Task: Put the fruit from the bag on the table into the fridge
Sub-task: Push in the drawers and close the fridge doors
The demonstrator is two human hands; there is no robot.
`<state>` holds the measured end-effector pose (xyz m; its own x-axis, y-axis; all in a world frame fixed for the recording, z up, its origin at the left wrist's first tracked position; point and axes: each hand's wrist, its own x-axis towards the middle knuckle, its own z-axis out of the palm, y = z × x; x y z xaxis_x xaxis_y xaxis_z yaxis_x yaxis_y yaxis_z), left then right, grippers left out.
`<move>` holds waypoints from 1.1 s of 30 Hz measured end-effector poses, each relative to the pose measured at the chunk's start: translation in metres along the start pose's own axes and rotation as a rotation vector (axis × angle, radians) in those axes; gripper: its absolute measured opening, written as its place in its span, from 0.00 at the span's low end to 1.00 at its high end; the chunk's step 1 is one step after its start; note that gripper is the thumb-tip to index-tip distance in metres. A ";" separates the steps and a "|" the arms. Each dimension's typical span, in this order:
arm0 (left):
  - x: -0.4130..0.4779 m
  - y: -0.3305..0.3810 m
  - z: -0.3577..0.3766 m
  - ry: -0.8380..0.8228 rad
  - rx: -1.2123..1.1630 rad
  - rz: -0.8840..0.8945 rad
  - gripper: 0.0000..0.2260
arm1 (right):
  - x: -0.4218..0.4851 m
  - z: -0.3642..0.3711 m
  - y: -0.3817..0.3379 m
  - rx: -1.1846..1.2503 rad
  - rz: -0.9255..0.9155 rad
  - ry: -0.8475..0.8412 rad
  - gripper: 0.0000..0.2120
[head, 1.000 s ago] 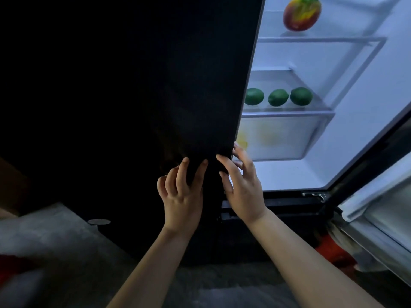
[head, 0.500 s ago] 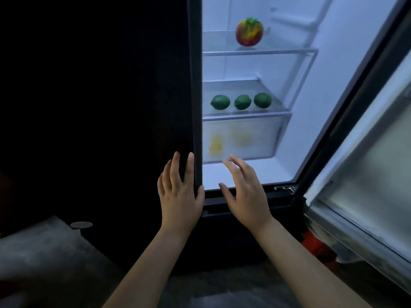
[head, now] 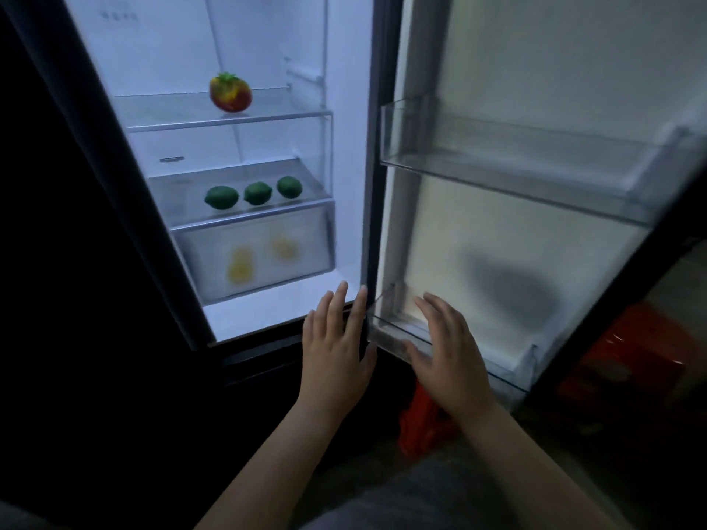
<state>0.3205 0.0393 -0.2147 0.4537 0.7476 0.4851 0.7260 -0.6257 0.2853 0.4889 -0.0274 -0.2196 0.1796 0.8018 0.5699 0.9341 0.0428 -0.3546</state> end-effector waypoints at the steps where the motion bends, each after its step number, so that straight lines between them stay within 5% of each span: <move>1: 0.000 0.015 0.008 -0.032 -0.013 0.032 0.35 | -0.009 -0.010 0.013 -0.025 0.032 0.000 0.27; 9: 0.002 0.112 0.064 -0.337 -0.018 0.221 0.37 | -0.070 -0.056 0.097 -0.151 0.218 -0.066 0.29; 20: -0.002 0.132 0.113 -0.653 0.102 0.287 0.33 | -0.106 -0.039 0.136 -0.167 0.276 -0.265 0.30; 33: -0.025 0.106 0.105 -0.648 0.163 0.313 0.31 | -0.128 -0.023 0.108 -0.213 0.337 -0.307 0.32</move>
<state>0.4405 -0.0222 -0.2828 0.8301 0.5523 -0.0766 0.5569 -0.8282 0.0630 0.5741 -0.1396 -0.3139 0.4129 0.8898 0.1944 0.8878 -0.3456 -0.3040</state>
